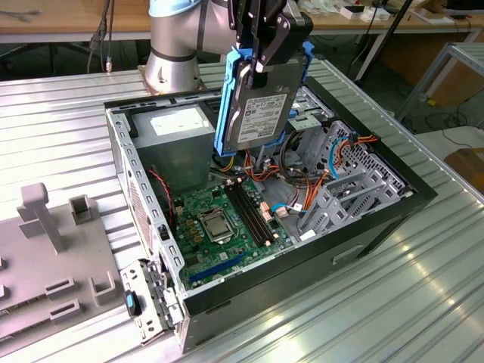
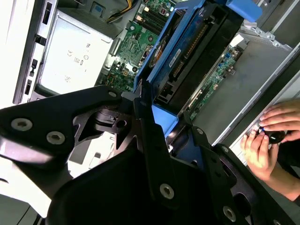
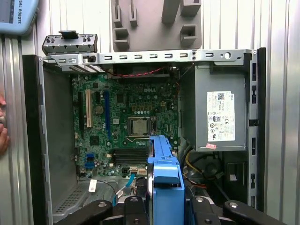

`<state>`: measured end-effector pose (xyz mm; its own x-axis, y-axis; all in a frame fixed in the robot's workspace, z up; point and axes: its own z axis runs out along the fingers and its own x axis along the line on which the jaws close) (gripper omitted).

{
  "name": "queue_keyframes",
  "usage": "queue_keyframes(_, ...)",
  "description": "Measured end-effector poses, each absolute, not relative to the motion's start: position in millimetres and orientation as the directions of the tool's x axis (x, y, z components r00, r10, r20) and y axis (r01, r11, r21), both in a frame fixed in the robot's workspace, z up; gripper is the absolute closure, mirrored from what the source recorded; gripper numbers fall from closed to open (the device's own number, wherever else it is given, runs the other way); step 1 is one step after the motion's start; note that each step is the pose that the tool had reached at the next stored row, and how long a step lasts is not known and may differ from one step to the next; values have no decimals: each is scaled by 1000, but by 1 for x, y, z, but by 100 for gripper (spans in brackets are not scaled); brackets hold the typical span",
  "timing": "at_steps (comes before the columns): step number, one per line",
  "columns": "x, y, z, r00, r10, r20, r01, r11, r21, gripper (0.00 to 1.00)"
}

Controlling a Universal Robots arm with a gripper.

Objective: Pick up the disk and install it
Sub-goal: 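Insert the disk into the insertion slot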

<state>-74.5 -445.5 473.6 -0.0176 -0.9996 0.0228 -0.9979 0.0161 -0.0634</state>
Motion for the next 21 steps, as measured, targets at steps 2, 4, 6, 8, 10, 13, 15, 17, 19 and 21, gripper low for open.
queue_keyframes(2,-74,-446,474,-17,-1000,17,-998,16,-63,63)
queue_keyframes(4,-74,-451,474,-18,-1000,-8,-998,18,-63,63)
queue_keyframes(6,-74,-455,474,-18,-999,-38,-998,20,-62,63)
queue_keyframes(8,-74,-457,474,-18,-999,-39,-998,20,-62,63)
queue_keyframes(10,-74,-458,474,-18,-999,-35,-998,20,-62,63)
queue_keyframes(13,-73,-459,474,-18,-1000,-4,-998,18,-63,63)
queue_keyframes(15,-71,-461,474,-19,-1000,5,-998,18,-61,63)
queue_keyframes(17,-68,-463,475,-20,-1000,11,-998,19,-55,63)
queue_keyframes(19,-66,-464,478,-21,-1000,11,-998,20,-51,63)
queue_keyframes(21,-65,-464,483,-21,-1000,12,-999,20,-47,63)
